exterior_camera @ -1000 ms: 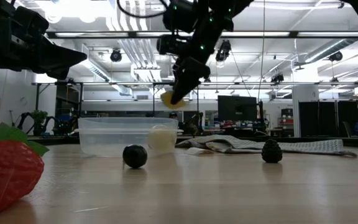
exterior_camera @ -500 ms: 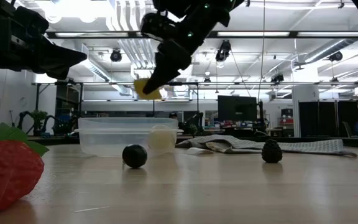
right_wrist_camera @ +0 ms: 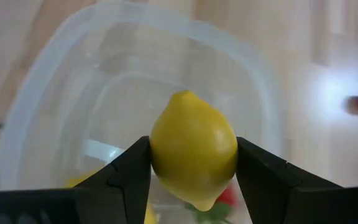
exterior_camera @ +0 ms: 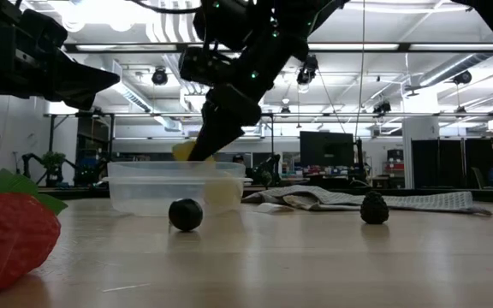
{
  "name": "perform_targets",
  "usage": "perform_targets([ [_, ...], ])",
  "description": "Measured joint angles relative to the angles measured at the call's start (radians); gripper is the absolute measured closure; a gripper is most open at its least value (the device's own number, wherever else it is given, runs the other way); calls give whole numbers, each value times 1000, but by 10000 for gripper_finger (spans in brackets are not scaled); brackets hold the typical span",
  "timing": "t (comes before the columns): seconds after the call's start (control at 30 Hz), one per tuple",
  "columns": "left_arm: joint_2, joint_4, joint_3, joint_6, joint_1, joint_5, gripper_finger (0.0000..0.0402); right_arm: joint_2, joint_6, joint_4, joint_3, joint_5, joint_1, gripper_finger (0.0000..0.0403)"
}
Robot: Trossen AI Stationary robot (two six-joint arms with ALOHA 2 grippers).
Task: Pick and placing Produce into tupperware
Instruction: Put the yellow lemon into the transparent bin
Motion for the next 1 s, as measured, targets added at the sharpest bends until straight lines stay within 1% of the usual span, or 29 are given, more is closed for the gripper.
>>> perform_targets([
  [0.37, 0, 0, 0, 0, 0, 0, 402, 45, -8, 0, 0, -4, 3, 215],
  [0.63, 0, 0, 0, 0, 0, 0, 402, 50, 0, -5, 0, -4, 3, 215],
  [0.8, 1, 0, 0, 0, 0, 0, 402, 50, 0, -4, 0, -3, 3, 200],
  [1.0, 0, 0, 0, 0, 0, 0, 402, 50, 0, -2, 0, -2, 3, 195],
])
